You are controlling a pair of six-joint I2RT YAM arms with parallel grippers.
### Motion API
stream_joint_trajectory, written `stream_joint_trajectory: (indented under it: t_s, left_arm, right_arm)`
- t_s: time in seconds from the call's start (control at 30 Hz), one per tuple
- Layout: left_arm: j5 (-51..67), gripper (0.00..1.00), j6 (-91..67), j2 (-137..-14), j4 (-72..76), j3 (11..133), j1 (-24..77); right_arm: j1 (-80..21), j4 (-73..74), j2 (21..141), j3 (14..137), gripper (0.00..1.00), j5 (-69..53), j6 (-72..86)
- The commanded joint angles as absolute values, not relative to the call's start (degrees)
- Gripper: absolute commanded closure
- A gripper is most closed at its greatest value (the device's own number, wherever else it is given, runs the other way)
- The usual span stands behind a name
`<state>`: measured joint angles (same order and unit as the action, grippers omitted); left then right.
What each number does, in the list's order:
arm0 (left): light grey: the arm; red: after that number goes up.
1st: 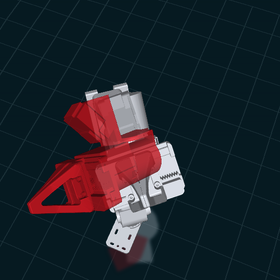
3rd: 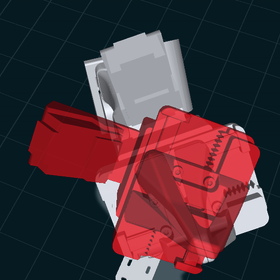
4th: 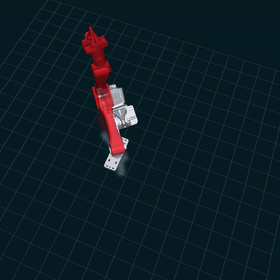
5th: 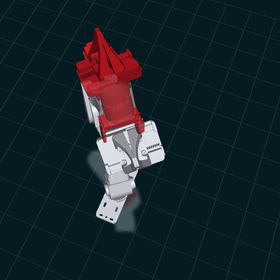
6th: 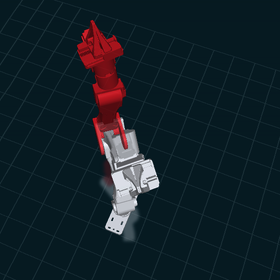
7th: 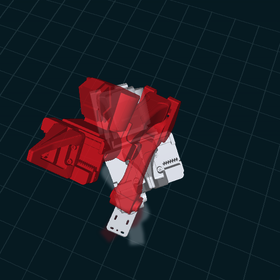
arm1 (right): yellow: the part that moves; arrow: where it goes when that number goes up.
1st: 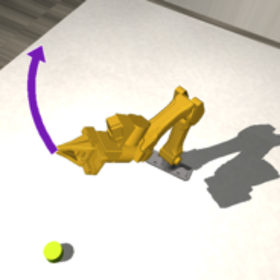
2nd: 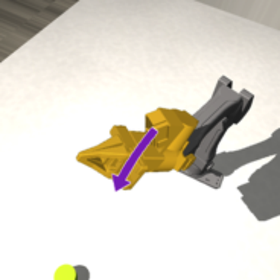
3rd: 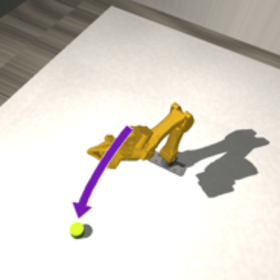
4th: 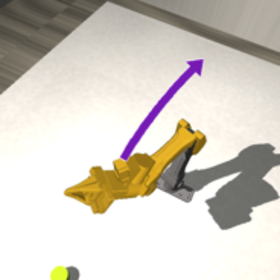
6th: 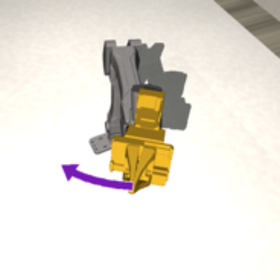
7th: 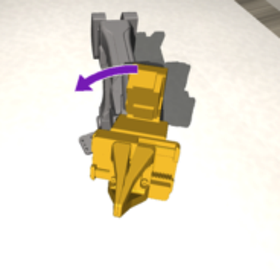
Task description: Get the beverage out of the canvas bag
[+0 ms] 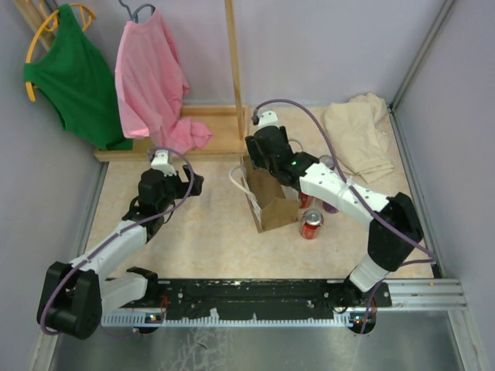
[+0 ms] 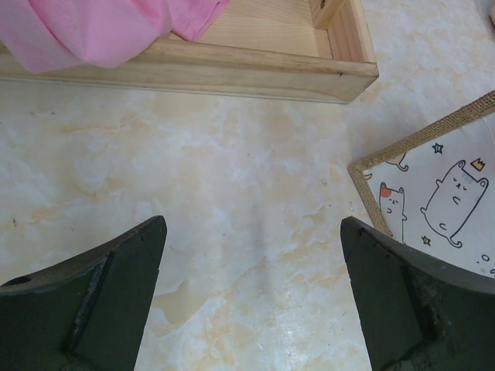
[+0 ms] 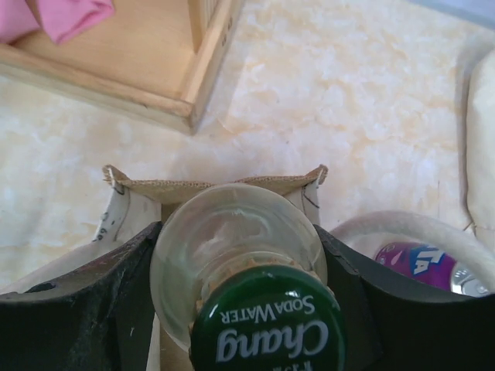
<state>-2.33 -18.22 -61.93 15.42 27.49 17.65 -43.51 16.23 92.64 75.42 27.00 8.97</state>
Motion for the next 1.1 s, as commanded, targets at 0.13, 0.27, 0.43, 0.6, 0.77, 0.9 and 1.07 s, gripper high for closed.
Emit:
stream_joint_trajectory:
  t_s: [0.13,0.27,0.43,0.6,0.77,0.9,1.07]
  left_arm:
    - [-1.41,0.00,-18.80,-61.72,17.14,27.54,18.02]
    - [-1.14,0.00,-18.91,-61.70,17.23,27.57,18.02]
    - [-1.07,0.00,-19.07,-61.79,17.31,27.54,18.02]
    - [-0.75,0.00,-19.07,-61.84,17.49,27.42,18.02]
    - [-0.78,0.00,-19.06,-61.70,17.40,27.34,18.11]
    - [-0.83,0.00,-19.02,-62.00,17.40,27.34,18.11]
    - [-0.63,0.00,-19.07,-62.65,17.45,27.66,18.19]
  right_arm:
    - [-43.95,9.27,82.17,83.73,1.00,27.41,4.33]
    - [-43.95,7.92,81.25,87.75,1.00,29.60,0.21]
    - [-43.32,1.68,81.13,90.53,1.00,35.30,-6.18]
    - [-37.22,-1.88,82.06,92.57,1.00,36.18,-6.04]
    - [-29.13,-0.42,84.43,94.64,1.00,36.27,-2.98]
    - [-22.53,4.98,87.13,95.66,1.00,33.94,1.47]
    - [-18.67,9.85,90.33,94.02,1.00,27.60,5.69]
